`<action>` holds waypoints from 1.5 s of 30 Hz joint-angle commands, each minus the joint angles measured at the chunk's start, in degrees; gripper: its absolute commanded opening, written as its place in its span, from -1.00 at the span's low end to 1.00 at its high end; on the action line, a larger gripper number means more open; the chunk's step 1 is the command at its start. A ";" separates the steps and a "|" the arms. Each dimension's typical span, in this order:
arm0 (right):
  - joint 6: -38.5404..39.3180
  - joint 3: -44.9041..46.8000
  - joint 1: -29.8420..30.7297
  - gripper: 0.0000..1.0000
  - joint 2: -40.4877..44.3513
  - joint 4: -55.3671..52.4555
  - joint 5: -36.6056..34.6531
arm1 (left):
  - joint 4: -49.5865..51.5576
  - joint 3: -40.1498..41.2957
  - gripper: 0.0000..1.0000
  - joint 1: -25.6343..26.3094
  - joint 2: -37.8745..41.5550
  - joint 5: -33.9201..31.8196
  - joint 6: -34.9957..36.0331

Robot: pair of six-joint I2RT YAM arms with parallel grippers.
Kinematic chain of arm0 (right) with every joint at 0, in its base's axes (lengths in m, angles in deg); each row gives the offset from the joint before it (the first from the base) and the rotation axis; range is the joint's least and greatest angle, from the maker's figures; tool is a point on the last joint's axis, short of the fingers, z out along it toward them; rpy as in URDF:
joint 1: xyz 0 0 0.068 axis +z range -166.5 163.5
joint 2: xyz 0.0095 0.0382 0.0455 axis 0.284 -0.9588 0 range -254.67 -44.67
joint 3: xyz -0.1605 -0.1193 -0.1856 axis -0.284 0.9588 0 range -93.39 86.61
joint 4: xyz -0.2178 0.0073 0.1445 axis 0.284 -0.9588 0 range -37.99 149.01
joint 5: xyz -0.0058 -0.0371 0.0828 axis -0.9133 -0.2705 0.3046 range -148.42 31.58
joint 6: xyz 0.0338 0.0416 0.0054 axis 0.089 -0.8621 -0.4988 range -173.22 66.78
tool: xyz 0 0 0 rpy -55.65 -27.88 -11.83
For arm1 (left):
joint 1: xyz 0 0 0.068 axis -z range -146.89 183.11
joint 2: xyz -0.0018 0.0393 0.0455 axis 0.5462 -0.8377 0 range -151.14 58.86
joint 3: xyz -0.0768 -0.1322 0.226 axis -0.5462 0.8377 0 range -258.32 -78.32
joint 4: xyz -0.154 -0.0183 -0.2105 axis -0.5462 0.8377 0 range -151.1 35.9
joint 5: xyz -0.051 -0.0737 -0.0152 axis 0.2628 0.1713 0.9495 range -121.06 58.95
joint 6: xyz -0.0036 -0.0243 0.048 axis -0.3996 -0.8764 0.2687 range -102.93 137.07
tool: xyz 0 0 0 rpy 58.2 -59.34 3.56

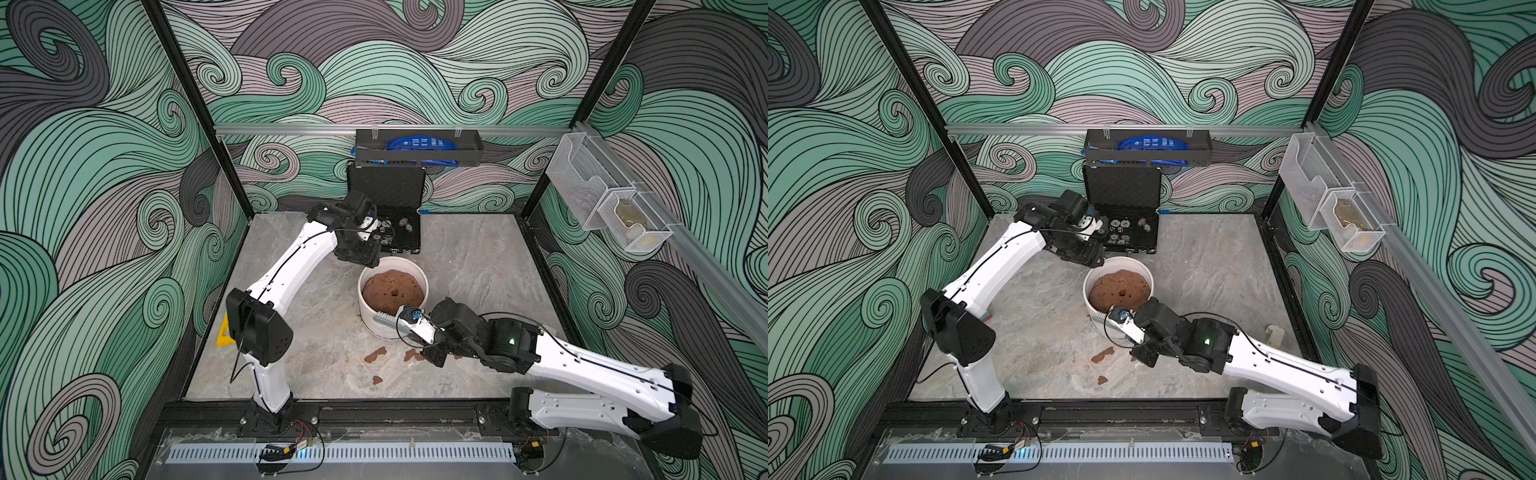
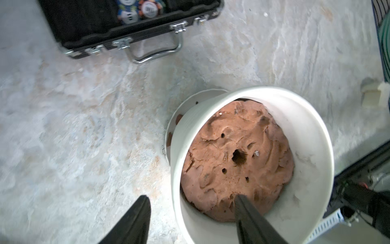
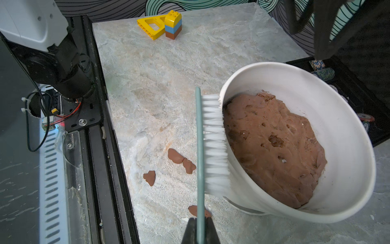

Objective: Scrub the dried mud off the ceramic pot
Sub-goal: Rotate the pot on the tray.

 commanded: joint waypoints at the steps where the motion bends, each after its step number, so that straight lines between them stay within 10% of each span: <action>1: -0.31 0.79 -0.79 -1.00 1.97 1.43 1.59 | -1.29 6.28 0.36 5.66 6.18 -10.46 -16.79; 17: -2.11 2.59 -2.53 -1.00 7.68 3.02 1.16 | 3.24 11.50 0.14 15.18 3.59 -19.72 -36.71; 45: -0.94 2.95 -3.30 -1.00 6.37 3.99 2.73 | 3.33 16.37 -0.28 16.50 2.71 -19.68 -40.18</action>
